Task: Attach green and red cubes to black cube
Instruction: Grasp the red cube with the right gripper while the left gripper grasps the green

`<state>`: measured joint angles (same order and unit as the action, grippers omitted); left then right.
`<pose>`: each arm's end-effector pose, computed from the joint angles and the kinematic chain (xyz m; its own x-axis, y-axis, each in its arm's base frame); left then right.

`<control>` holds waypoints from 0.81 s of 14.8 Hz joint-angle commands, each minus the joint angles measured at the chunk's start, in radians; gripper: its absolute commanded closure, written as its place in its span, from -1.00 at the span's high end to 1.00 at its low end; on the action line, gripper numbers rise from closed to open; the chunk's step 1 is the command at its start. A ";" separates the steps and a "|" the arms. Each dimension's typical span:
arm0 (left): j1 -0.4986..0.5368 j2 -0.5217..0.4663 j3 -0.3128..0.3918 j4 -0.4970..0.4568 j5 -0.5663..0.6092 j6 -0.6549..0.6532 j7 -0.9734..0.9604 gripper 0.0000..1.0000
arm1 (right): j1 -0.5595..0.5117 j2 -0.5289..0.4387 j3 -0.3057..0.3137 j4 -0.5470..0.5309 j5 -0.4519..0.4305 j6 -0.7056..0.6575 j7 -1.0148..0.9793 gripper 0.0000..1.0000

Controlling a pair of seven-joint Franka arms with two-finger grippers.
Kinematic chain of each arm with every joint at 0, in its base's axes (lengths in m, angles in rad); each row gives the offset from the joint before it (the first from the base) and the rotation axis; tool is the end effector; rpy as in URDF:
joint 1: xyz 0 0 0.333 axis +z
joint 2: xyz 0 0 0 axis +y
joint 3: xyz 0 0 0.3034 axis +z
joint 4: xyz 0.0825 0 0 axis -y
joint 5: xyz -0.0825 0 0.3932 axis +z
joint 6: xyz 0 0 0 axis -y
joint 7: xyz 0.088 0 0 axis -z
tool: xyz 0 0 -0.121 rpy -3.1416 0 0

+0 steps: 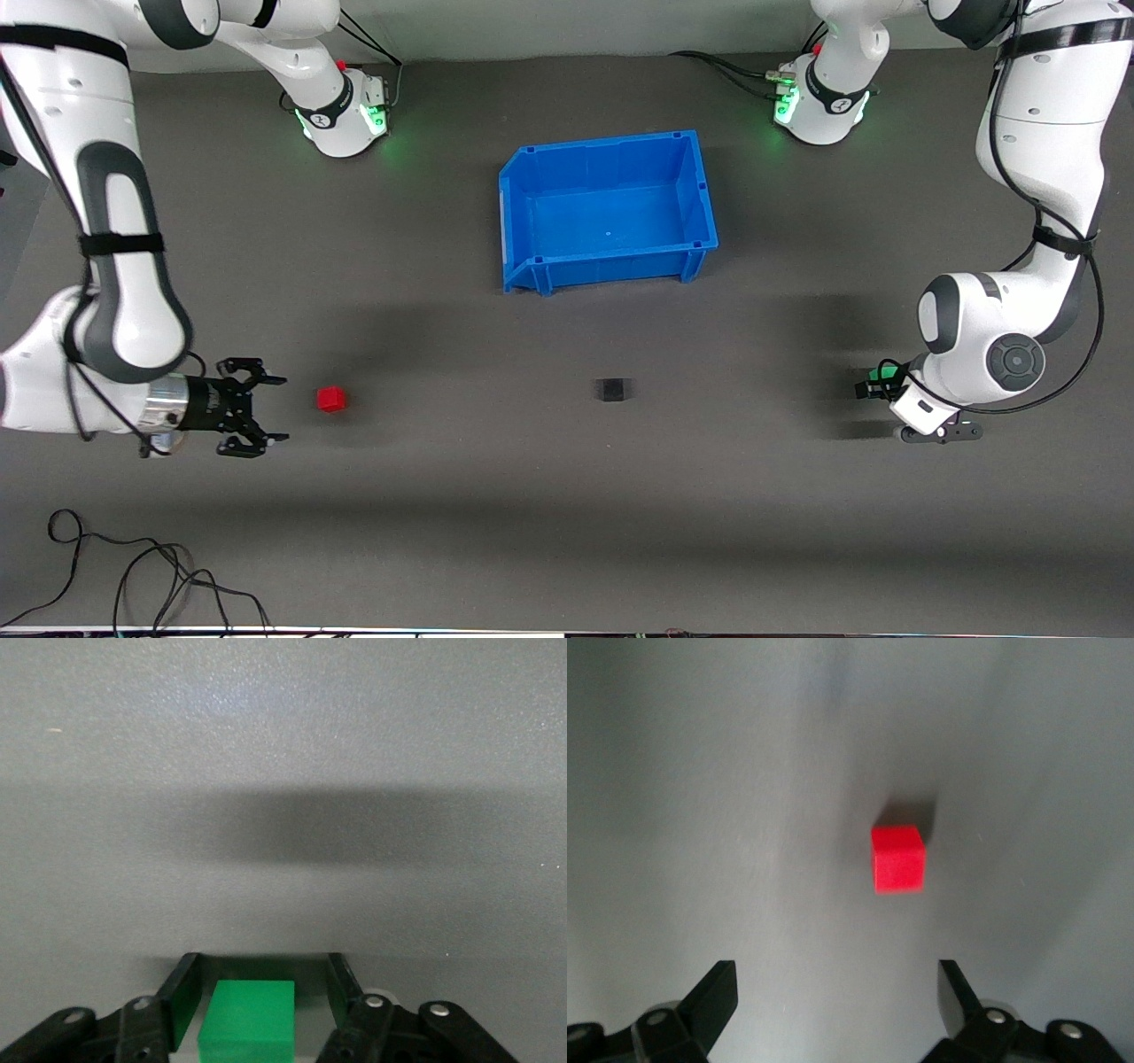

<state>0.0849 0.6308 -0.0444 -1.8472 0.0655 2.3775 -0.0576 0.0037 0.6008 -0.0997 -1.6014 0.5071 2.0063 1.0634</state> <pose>0.6277 0.0271 0.1415 0.9935 0.0565 -0.0986 0.0548 -0.9983 -0.0199 0.6743 -0.0228 0.2424 0.1415 -0.9019 -0.4082 -0.9854 -0.1676 0.0287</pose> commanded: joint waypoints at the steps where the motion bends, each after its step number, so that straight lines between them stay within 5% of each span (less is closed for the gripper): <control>1: 0.006 -0.003 0.003 0.006 0.020 -0.011 -0.004 -0.06 | 0.010 0.014 -0.005 -0.061 0.082 0.057 -0.098 1.00; 6: 0.007 -0.008 0.003 0.011 0.020 -0.018 -0.004 -0.81 | 0.010 0.100 -0.005 -0.060 0.113 0.101 -0.160 1.00; 12: 0.006 -0.013 0.003 0.092 -0.030 -0.087 -0.147 -0.95 | 0.015 0.126 -0.002 -0.064 0.113 0.124 -0.172 0.98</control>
<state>0.0916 0.6286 -0.0417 -1.8151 0.0545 2.3581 -0.1036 0.0112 0.7236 -0.0975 -1.6631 0.5900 2.1187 0.9263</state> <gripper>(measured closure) 0.648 0.000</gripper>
